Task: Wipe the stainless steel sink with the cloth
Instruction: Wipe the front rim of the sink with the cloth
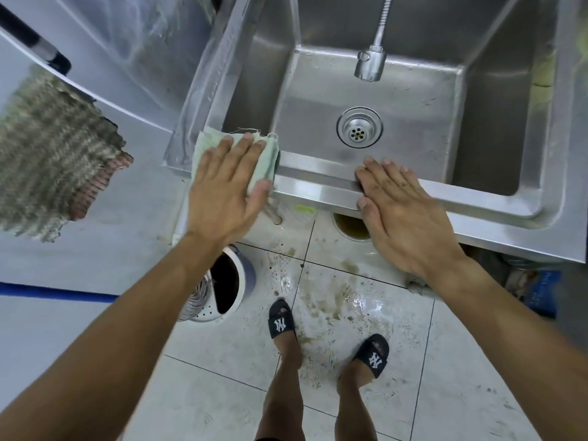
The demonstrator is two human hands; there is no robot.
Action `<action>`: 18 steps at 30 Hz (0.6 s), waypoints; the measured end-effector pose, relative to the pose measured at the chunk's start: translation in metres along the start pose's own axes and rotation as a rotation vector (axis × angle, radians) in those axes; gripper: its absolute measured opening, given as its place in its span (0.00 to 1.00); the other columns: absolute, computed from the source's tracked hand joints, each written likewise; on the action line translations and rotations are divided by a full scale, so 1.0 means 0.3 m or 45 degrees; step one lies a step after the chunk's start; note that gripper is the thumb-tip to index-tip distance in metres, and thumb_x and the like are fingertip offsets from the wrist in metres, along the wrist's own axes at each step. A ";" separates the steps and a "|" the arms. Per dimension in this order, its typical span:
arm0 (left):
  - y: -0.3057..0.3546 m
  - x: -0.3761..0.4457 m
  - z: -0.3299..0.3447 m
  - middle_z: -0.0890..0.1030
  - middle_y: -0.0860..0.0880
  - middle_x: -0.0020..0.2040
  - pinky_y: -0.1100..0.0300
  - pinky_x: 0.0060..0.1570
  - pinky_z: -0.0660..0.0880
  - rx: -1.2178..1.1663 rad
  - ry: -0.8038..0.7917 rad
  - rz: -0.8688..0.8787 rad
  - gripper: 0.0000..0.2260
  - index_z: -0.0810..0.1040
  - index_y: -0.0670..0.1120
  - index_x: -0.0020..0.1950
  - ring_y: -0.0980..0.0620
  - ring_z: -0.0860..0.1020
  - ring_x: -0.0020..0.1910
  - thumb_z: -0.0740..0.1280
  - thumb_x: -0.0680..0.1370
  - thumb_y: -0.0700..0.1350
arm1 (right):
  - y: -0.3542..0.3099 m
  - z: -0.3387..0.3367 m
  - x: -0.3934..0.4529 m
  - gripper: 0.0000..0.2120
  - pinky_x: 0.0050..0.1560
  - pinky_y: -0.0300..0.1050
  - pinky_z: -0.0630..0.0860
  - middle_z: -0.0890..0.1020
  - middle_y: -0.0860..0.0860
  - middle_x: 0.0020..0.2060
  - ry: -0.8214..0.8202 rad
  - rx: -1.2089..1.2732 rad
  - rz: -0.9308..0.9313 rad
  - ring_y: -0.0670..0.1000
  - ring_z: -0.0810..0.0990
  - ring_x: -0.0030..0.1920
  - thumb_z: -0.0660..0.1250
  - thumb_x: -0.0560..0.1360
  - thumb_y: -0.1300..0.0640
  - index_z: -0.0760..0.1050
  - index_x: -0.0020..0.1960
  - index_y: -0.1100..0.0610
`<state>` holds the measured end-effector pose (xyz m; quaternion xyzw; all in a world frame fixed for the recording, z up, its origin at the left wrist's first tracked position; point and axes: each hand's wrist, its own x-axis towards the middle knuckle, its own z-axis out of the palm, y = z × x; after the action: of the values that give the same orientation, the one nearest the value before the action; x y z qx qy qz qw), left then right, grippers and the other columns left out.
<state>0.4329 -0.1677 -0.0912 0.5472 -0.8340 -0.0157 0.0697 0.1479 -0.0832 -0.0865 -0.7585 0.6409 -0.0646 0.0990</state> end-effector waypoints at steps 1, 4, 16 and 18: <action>0.045 0.009 0.005 0.67 0.45 0.80 0.41 0.78 0.56 -0.040 0.018 -0.057 0.33 0.66 0.46 0.80 0.40 0.62 0.80 0.44 0.84 0.64 | -0.031 0.009 0.019 0.27 0.82 0.52 0.49 0.63 0.55 0.80 0.015 0.008 0.016 0.55 0.58 0.82 0.46 0.86 0.49 0.61 0.81 0.59; 0.184 0.016 0.025 0.65 0.46 0.81 0.43 0.79 0.53 -0.085 -0.020 -0.006 0.32 0.66 0.48 0.80 0.41 0.60 0.81 0.45 0.84 0.64 | -0.100 0.034 0.050 0.27 0.82 0.55 0.52 0.64 0.56 0.80 0.054 0.012 0.097 0.58 0.60 0.81 0.46 0.86 0.49 0.62 0.80 0.60; 0.034 0.055 0.009 0.67 0.49 0.80 0.44 0.79 0.53 -0.114 0.037 -0.079 0.27 0.68 0.51 0.80 0.42 0.59 0.81 0.47 0.84 0.60 | -0.184 0.066 0.089 0.27 0.81 0.59 0.54 0.64 0.57 0.80 0.123 -0.088 0.187 0.61 0.58 0.81 0.47 0.86 0.49 0.62 0.80 0.60; 0.071 0.079 0.019 0.71 0.48 0.78 0.44 0.77 0.56 -0.082 0.049 -0.036 0.25 0.71 0.50 0.77 0.40 0.62 0.80 0.49 0.85 0.57 | -0.196 0.069 0.109 0.27 0.81 0.59 0.55 0.64 0.57 0.80 0.111 -0.099 0.159 0.61 0.59 0.81 0.47 0.86 0.49 0.62 0.80 0.61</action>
<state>0.4036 -0.1811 -0.0923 0.5564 -0.8238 -0.0331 0.1032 0.2147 -0.1048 -0.0939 -0.7167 0.6927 -0.0664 0.0453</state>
